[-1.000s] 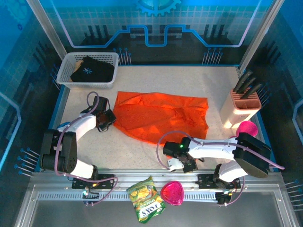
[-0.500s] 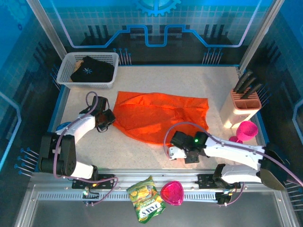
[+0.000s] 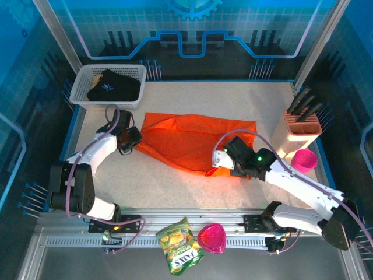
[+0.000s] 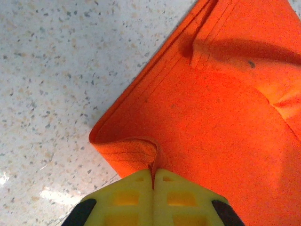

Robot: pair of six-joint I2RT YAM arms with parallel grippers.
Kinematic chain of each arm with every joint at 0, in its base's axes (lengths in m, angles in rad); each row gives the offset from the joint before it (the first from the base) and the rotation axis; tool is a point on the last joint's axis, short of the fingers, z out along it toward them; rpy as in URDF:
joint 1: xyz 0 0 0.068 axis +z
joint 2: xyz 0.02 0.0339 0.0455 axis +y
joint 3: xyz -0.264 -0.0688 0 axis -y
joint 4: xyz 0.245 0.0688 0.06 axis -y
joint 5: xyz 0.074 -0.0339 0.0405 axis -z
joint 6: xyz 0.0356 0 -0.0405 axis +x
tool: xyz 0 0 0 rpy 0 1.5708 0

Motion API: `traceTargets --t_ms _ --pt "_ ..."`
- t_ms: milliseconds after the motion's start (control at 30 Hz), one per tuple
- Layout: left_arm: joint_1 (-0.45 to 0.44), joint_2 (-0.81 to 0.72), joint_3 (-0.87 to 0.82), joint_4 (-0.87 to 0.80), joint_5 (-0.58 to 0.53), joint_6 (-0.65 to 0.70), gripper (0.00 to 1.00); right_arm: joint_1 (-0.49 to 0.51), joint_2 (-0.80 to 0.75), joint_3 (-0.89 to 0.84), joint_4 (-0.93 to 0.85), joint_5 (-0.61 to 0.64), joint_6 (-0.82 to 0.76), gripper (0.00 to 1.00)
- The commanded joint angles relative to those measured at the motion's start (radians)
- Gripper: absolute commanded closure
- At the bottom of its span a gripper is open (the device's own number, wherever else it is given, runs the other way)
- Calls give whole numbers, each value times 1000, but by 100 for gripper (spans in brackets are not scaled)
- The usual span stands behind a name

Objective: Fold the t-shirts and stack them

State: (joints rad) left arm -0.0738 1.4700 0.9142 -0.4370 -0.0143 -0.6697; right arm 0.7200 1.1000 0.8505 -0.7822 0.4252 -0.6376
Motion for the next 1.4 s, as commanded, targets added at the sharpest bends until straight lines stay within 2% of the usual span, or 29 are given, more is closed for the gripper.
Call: traceTargets --t_ms 0,400,700,1067,1200,1333,1367 --pt "8 45 45 -26 -25 33 100 -70 43 61 108 34 -60 100" --pt "7 180 142 -38 -99 77 100 -251 193 126 262 -34 -160 100" --pt "7 294 237 -51 -121 84 100 -313 334 162 363 -40 -204 100" --pt "6 378 259 -6 -140 63 100 -362 504 170 537 24 -104 100" --pt "7 395 262 -3 -153 62 87 -372 580 186 559 41 -50 100" --pt "6 392 250 15 -157 61 79 -377 642 194 594 88 20 100" --pt "6 387 247 20 -155 63 76 -376 654 195 606 101 42 97"
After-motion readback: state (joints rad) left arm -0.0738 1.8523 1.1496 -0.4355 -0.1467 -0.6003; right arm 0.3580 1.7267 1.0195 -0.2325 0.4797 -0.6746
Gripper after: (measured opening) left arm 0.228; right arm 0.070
